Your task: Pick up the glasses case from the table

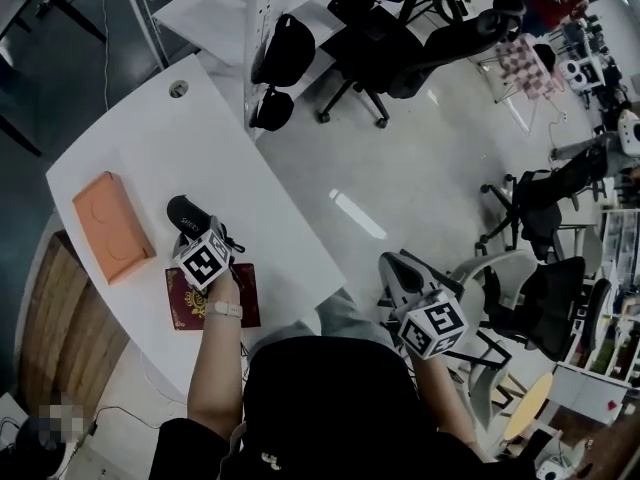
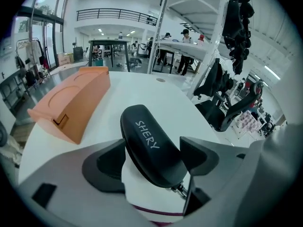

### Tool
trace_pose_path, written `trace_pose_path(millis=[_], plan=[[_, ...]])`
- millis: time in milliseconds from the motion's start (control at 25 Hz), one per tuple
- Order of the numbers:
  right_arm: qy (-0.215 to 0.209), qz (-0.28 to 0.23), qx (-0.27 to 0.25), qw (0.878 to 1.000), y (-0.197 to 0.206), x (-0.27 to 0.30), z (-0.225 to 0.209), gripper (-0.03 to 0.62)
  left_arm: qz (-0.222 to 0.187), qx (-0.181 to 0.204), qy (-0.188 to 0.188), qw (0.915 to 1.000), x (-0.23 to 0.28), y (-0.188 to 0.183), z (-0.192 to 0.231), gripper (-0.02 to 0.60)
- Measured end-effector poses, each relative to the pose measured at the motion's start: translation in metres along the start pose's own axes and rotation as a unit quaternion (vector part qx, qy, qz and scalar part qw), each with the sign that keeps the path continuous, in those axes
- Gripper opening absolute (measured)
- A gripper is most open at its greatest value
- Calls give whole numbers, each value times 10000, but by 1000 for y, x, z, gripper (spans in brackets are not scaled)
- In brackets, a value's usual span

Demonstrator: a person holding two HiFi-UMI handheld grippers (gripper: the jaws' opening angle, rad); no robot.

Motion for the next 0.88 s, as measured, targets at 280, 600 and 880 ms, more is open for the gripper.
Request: trace_pose_path(millis=[280,600,880], plan=[[-71,151,-88,9998,-5,0,-15,29,473,-275,-15,9985,2,-10,2,387],[-128,118,-103,9998,-9,1,-28,29,576,-183,-170,9980,13,-16,-3,393],[-215,0,-80,9997,-9,-1,-34,29,437,-113,-136,9989,4,-14,-1,365]])
Point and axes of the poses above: the fingertips, and each gripper's own axes: x forward along the fingers, z to its left, y out of its underside, the point moved 10 cm from there along -x, backward along the fingers, and after that the axes turned 3 degrees about z, right-handed, at the moved point
